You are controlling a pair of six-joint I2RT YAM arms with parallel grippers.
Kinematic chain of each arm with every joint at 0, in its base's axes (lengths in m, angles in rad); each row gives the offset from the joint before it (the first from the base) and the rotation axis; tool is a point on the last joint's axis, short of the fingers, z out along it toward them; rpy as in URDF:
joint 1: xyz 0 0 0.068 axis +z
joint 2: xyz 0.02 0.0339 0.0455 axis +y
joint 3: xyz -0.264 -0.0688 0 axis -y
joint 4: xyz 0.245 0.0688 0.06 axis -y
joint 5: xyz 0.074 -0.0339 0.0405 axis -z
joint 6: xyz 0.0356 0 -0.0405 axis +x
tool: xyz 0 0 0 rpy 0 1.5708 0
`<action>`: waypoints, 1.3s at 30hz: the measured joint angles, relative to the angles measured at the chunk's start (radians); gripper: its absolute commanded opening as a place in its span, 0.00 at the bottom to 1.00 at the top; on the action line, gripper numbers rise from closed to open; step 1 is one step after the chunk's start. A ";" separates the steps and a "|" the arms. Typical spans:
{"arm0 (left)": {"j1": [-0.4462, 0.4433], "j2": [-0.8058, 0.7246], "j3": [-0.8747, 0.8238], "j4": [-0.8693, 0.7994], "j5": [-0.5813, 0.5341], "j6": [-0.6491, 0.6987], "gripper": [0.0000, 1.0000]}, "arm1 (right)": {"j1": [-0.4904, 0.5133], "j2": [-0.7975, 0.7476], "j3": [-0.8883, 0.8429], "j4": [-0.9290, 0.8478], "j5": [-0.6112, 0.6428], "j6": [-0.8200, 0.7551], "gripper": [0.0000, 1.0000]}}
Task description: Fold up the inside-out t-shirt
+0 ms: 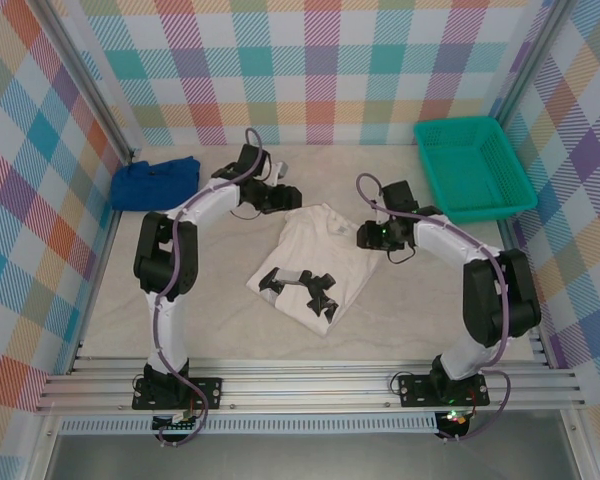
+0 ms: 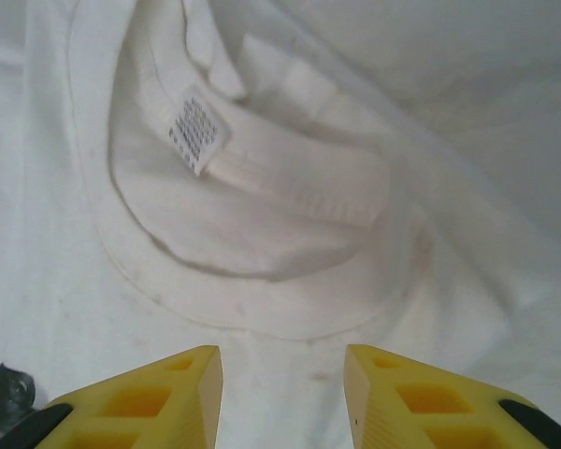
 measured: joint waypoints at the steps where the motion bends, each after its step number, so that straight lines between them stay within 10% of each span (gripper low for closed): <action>1: -0.012 0.006 0.000 -0.005 0.003 0.000 0.55 | 0.000 0.019 -0.001 0.000 -0.006 0.013 0.38; 22: -0.051 -0.165 -0.468 0.134 0.102 -0.099 0.54 | 0.003 0.307 0.283 -0.045 -0.039 -0.125 0.42; 39: 0.045 -0.084 -0.262 0.129 -0.074 -0.135 0.69 | -0.108 0.243 0.304 -0.073 0.024 -0.132 0.67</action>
